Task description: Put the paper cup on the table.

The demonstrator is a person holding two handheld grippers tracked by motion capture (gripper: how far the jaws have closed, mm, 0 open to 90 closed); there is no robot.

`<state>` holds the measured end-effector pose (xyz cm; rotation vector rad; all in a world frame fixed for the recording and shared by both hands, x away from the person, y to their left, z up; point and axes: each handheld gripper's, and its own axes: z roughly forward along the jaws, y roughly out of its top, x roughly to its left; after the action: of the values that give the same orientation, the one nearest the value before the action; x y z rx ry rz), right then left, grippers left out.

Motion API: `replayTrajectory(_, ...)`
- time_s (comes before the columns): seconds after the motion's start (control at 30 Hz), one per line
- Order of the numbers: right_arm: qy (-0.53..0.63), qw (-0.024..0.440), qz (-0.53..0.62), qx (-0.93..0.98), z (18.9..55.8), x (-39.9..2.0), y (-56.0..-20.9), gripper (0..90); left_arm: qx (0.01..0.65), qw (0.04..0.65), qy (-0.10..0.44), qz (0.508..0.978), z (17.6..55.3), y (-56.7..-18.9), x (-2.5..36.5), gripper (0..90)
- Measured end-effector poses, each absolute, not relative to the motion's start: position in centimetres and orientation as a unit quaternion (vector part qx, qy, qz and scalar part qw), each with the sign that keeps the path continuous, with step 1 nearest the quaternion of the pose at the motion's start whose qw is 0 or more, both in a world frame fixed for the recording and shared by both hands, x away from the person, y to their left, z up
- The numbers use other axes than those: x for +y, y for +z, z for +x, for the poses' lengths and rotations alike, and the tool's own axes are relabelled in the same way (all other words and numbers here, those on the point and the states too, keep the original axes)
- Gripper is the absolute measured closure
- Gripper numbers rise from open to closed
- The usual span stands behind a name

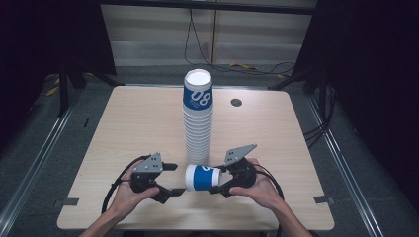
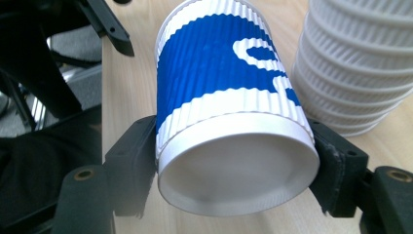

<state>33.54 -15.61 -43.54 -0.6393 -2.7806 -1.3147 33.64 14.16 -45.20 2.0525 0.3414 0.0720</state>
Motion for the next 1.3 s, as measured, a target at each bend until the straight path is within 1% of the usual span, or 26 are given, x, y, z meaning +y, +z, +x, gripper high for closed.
replayTrajectory(0.13,-0.449,-0.005,-0.207,-0.869,33.6,-16.2,-43.5,28.3,0.143,0.509,0.034,0.848,33.6,-45.4,14.2,16.0)
replayTrajectory(0.33,-0.467,-0.013,-0.208,-0.859,33.5,-16.4,-43.4,28.3,0.145,0.522,0.022,0.84,33.5,-45.7,14.2,16.0)
replayTrajectory(0.53,-0.505,-0.001,-0.196,-0.841,33.2,-16.5,-43.2,28.3,0.146,0.526,0.03,0.837,32.9,-45.0,14.1,15.9)
replayTrajectory(0.6,-0.514,-0.001,-0.191,-0.837,33.1,-16.4,-43.1,28.3,0.149,0.529,0.025,0.835,32.8,-45.0,14.2,15.8)
replayTrajectory(0.63,-0.523,0.005,-0.189,-0.831,33.1,-16.4,-43.0,28.4,0.152,0.528,0.025,0.835,32.9,-45.0,14.2,15.7)
replayTrajectory(0.8,-0.548,0.002,-0.18,-0.817,32.8,-16.6,-43.0,28.4,0.16,0.52,0.034,0.838,33.0,-45.0,14.3,15.6)
replayTrajectory(0.87,-0.556,-0.007,-0.174,-0.813,32.7,-16.6,-43.0,28.4,0.156,0.52,0.034,0.839,33.0,-45.0,14.4,15.6)
replayTrajectory(1.07,-0.581,-0.001,-0.17,-0.796,32.5,-16.6,-43.3,28.4,0.148,0.545,0.009,0.825,33.0,-44.8,14.5,15.6)
replayTrajectory(1.3,-0.593,0.024,-0.17,-0.787,32.8,-16.4,-43.7,28.4,0.15,0.587,-0.015,0.796,33.3,-44.5,15.0,15.6)
